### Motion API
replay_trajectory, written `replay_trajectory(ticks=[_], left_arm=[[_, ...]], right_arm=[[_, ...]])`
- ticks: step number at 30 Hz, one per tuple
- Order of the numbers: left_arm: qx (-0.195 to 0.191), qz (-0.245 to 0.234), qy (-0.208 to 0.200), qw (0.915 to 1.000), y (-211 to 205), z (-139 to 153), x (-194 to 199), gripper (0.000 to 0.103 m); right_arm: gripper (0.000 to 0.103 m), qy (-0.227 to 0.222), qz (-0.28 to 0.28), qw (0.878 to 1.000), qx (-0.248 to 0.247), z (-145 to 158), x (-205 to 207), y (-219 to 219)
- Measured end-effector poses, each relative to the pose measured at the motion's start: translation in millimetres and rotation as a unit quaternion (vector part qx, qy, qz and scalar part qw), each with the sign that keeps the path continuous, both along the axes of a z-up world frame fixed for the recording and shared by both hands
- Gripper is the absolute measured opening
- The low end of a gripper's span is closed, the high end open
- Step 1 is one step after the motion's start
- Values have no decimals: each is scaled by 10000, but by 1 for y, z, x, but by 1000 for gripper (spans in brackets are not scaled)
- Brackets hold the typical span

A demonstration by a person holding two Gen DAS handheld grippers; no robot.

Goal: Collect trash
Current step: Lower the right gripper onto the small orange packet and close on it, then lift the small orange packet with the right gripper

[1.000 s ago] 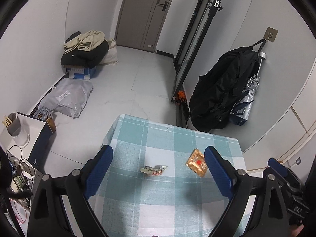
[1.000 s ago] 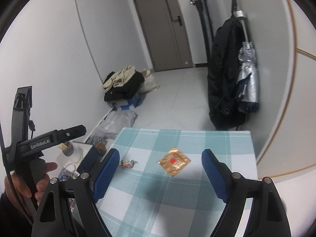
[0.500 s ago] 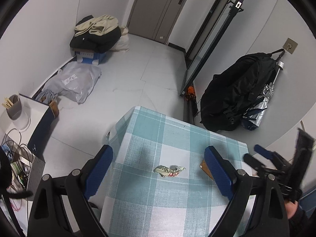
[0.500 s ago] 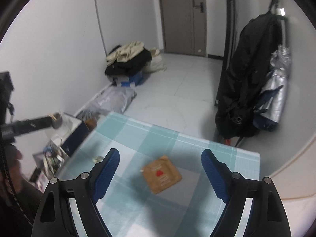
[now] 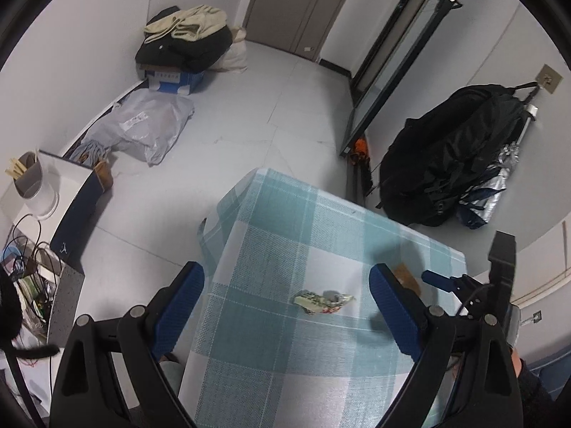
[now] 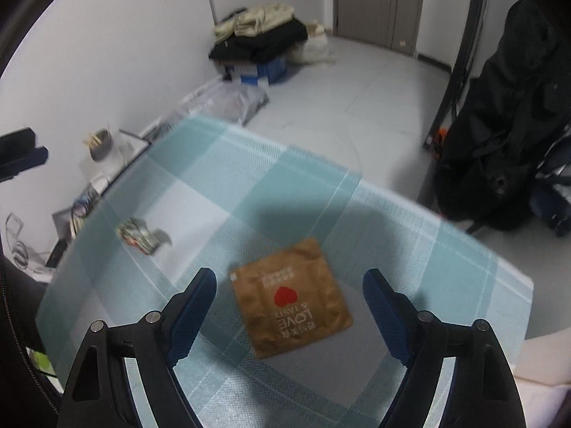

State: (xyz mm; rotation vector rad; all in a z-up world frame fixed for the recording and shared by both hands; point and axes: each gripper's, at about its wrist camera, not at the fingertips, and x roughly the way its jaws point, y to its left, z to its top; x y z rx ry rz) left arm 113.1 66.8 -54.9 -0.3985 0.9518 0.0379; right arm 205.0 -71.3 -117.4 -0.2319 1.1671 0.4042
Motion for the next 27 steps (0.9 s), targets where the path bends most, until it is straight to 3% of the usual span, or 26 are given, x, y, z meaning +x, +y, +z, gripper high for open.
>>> replay_trajectory(ticks=[7,12,16,27], left_arm=[[12,32,101,9999,2,-5,3,92],[70,96,120,9999,5,-6,4,92],[17,163,145,9998,8,-6,5,92],[-1,313,71,9995,11,-2,3,92]], right_arm=[[83,235,28,9995,-199,-7,5,-1],[82,89,181,9983,-545,-9,2,4],[76,57,269,9983,-521,-8,0,7],[43,-33,571,9966,-593,-9,-13,25]])
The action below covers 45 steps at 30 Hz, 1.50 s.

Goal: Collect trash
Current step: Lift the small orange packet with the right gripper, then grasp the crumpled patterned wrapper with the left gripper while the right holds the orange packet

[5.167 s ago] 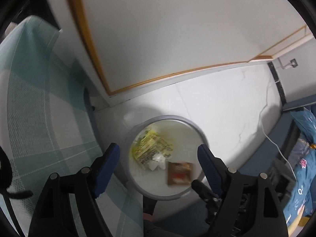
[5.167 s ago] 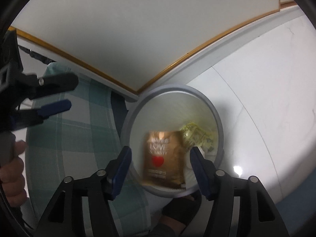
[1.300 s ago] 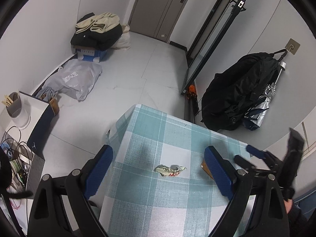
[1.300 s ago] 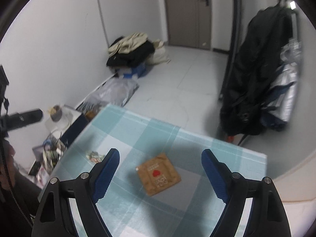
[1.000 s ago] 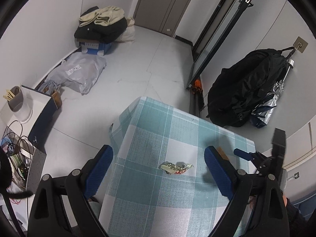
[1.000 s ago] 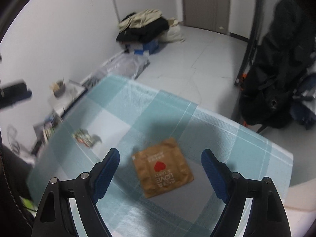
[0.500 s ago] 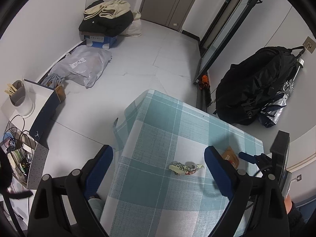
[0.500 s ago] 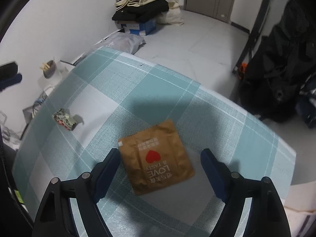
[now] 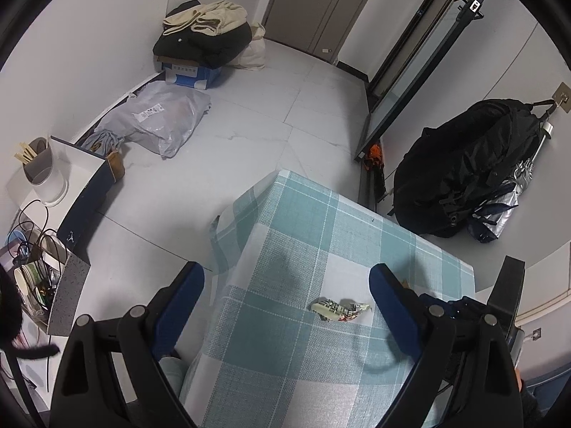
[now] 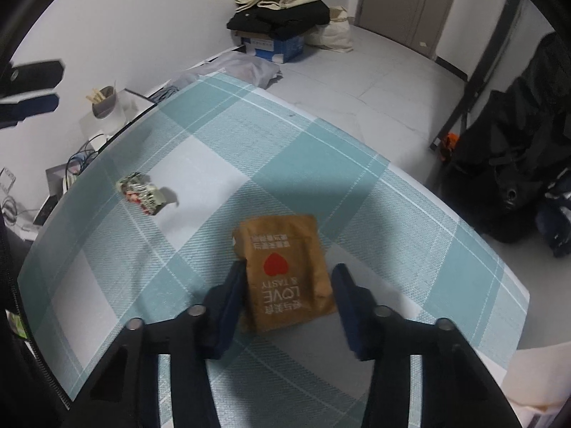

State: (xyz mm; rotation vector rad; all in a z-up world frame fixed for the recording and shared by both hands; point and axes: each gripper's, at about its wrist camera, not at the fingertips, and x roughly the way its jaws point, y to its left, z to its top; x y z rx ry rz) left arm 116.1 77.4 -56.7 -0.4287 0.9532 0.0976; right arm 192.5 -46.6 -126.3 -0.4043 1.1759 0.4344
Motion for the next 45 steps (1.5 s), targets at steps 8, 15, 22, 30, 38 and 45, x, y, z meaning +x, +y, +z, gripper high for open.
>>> replay_trajectory(ticks=[8,15,22,30,38,45], left_arm=[[70,29,-33,10000,-1,2,-3,92],[195,-60,50,9998,-4,-3,-4,92],[57,-61,99,9999,-4,-9,-5,92],[92,-686,190,9974,-33,-25,8,92],[429,-957,664,9923,-57,-51,22,92],[504,-1164,828,9885,-64,-61,24,71]], right_arm=[[18,318,-509,9970,483,2,6,-14],[3,431,-743,9933,779,6,5,-21],[2,259,-670,9916,1076,22,-1,-20],[2,292,-585,9899,1260,26,-8,-30],[1,124,-631,9894,1305,37,-10,-43],[1,79,-600,9896,1308,39,-9,-50]])
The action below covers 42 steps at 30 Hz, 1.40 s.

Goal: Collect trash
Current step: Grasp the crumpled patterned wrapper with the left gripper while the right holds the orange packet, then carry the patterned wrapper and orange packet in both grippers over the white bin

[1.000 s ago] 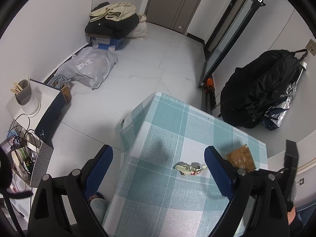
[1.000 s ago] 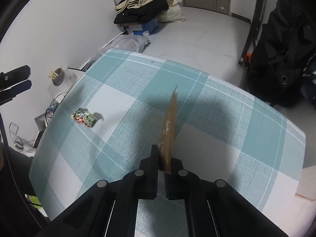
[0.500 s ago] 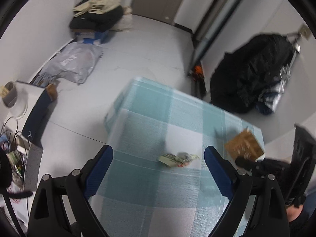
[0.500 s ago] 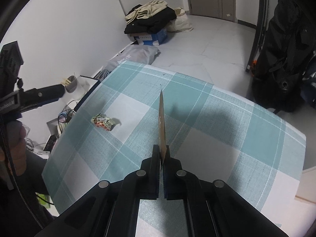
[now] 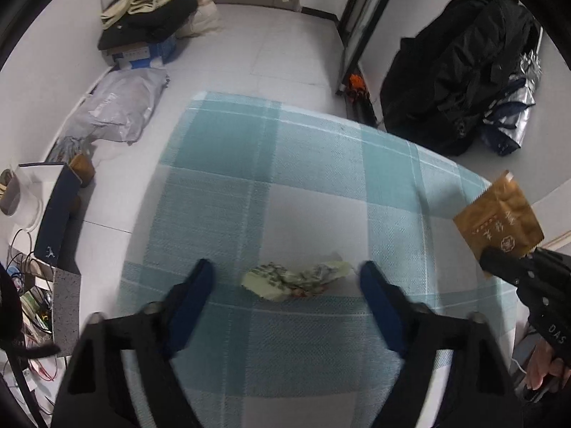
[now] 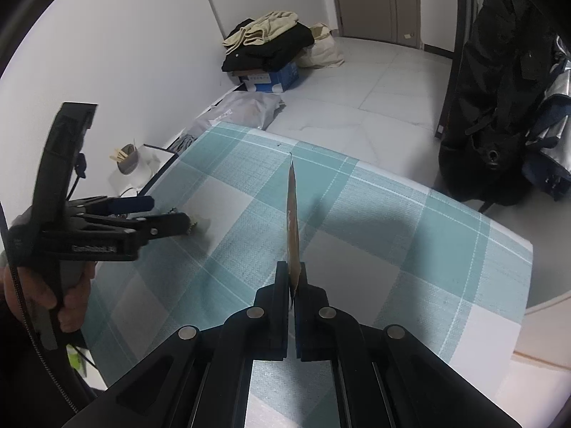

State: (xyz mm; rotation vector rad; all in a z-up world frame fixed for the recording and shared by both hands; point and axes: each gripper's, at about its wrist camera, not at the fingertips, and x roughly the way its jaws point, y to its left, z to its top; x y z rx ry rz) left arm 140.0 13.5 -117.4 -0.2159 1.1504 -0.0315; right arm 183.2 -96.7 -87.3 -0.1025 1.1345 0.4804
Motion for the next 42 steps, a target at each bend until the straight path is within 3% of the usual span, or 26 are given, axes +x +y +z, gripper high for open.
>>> replay_trajectory(ticks=[3,8,9,16,29,42], left_arm=[[12,-81,-78,9999,-4,2,-1,57],[194,-217,-156,9995,-9,3,-1,48],[186,-240,-159,9994,-10,4,-2,41],[295,-364,-198,9987,-16,4,-1,37],[94,-333,-293,9990,-12,14,-7,36],[-641,-121,-941,9934,-3,59,-34,36]], right_arm=[[1,-52,9,10000,-23,3,-1,-1],[1,-86,-15,10000,-8,5,-4,-4],[1,-92,-22,10000,-16,5,-4,-5],[1,-100,-88,9999,-21,8,-6,-10],[1,-268,-258,9993,73,20,-13,-15],[1,-447,-699,9960,331,54,-72,-13]])
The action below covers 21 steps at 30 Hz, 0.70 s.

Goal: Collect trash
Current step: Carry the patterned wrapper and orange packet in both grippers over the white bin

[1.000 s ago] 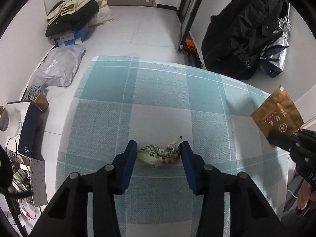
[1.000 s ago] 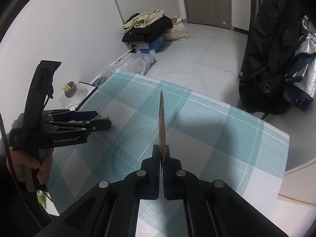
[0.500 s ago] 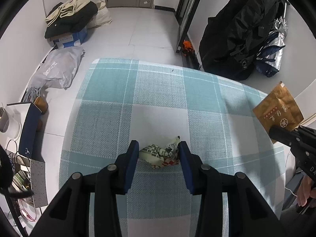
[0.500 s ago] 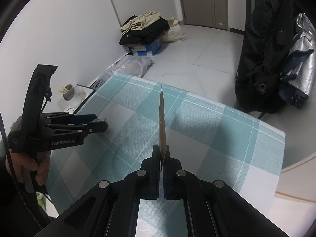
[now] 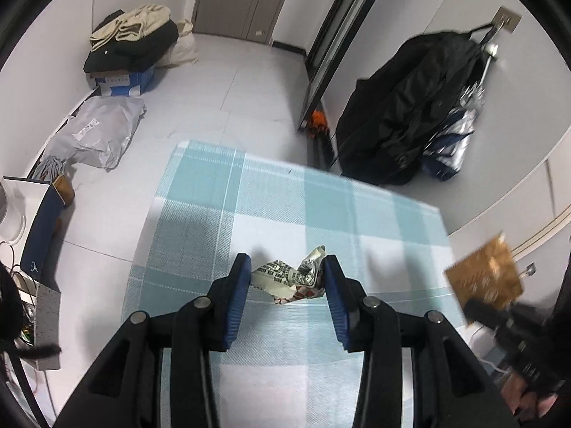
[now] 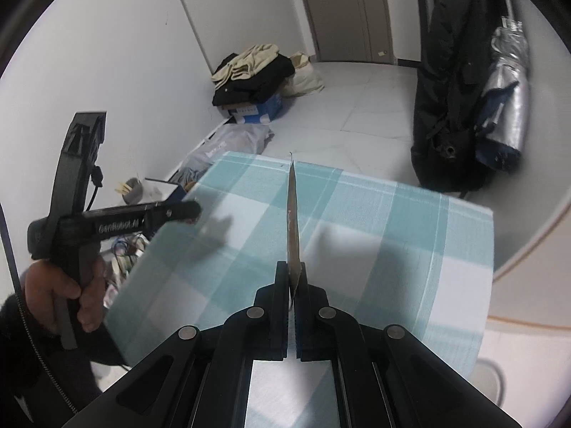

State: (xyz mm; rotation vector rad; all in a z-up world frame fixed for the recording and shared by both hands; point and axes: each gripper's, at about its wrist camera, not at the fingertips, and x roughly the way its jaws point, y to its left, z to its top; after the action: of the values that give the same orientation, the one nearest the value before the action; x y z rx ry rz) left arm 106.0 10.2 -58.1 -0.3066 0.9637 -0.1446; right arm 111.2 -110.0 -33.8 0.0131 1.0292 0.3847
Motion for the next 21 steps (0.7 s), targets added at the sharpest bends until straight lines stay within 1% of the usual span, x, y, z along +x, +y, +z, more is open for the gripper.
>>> replay_trajectory(ticks=[4,8,9,11,12,17,19,21], left_arm=[[-134,-4,-222,9997,1,18,-13,36],[1,-75,-498,9987,-2,36,-32,36],[-26,-65,-581,9983,-2,40,-36,36],[-268,-73,-761,9967,-2,51,-47,36],[-316,-62,-817,9961,-2,56,-51,36],[-375,-102,-1237,9916,-8,82,-76,36],[-396,-95,-1336,9902,-11,86,-87,36],[-460,-123,-1352,9897,-13,86,-95,36]], right_arm=[[2,-90,-141,9998,79,11,-25,5],[1,-206,-299,9992,139,22,-47,7],[1,-242,-345,9990,125,25,-52,7],[1,-305,-366,9988,143,30,-63,9],[1,-336,-373,9987,119,33,-68,10],[1,-495,-419,9978,151,47,-90,12],[1,-588,-433,9972,180,55,-99,12],[1,-654,-430,9967,230,62,-108,10]])
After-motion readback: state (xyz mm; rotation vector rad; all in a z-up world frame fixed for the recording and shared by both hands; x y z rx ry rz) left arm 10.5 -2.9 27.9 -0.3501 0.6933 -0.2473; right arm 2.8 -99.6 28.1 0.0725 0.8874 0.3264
